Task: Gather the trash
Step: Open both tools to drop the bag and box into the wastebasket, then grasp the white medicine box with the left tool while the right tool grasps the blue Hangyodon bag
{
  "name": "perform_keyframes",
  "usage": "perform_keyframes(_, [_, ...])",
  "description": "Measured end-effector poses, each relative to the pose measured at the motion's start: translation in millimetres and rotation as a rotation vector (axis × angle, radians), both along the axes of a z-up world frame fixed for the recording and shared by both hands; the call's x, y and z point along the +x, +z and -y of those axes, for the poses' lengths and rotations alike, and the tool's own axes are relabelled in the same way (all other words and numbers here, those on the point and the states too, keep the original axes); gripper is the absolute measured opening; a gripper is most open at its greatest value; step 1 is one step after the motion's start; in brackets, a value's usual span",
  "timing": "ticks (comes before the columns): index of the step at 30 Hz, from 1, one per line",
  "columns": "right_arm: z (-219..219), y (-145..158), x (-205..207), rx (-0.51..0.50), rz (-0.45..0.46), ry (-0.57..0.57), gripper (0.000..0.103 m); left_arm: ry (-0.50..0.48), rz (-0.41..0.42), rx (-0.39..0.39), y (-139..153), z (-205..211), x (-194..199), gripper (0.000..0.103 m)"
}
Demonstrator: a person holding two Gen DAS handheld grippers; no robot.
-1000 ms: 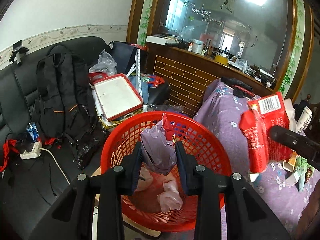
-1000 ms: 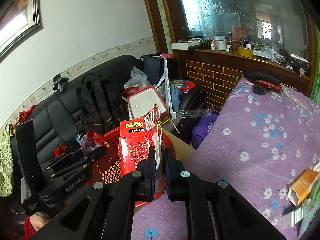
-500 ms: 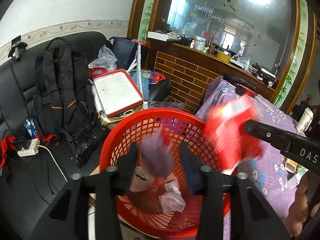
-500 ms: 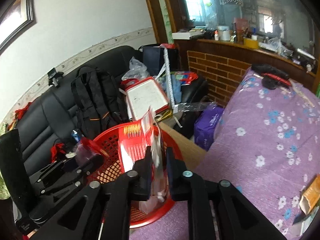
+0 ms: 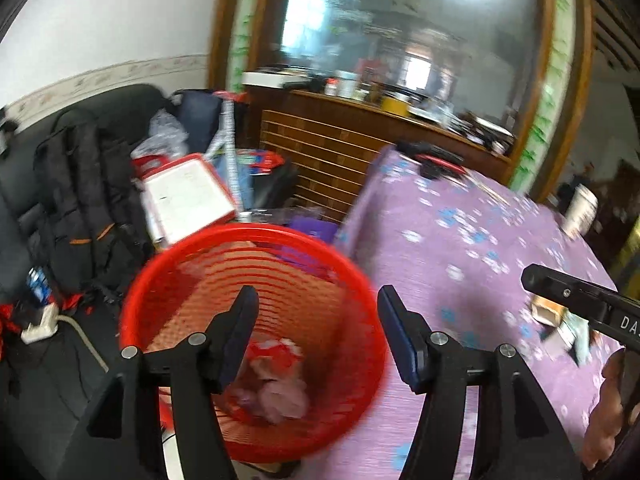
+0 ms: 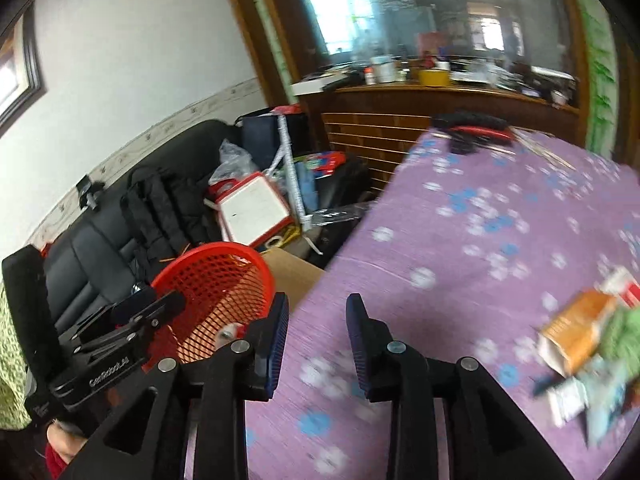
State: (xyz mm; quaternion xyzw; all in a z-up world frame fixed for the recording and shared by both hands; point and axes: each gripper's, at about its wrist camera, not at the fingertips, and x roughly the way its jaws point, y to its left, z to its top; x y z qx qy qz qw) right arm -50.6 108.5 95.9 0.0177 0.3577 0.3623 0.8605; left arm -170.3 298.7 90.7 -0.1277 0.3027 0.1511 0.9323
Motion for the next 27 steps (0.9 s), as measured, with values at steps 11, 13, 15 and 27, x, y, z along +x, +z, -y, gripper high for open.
perform_keyframes(11, [175.8, -14.8, 3.5, 0.038, -0.033, -0.273, 0.039, -0.357, -0.085, 0.083, -1.2, 145.9, 56.4, 0.070])
perform_keyframes(13, [207.8, -19.9, 7.2, 0.069, -0.062, -0.326, 0.039, -0.429, -0.104, 0.124, -3.8, 176.6, 65.1, 0.075])
perform_keyframes(15, [240.0, -24.7, 8.8, 0.110, -0.088, -0.386, 0.039, -0.521, -0.140, 0.186, -10.1, 211.7, 76.4, 0.076])
perform_keyframes(27, [297.7, -42.5, 7.5, 0.183, -0.138, -0.435, 0.041, -0.738, -0.304, 0.352, -56.4, 306.0, 132.8, 0.077])
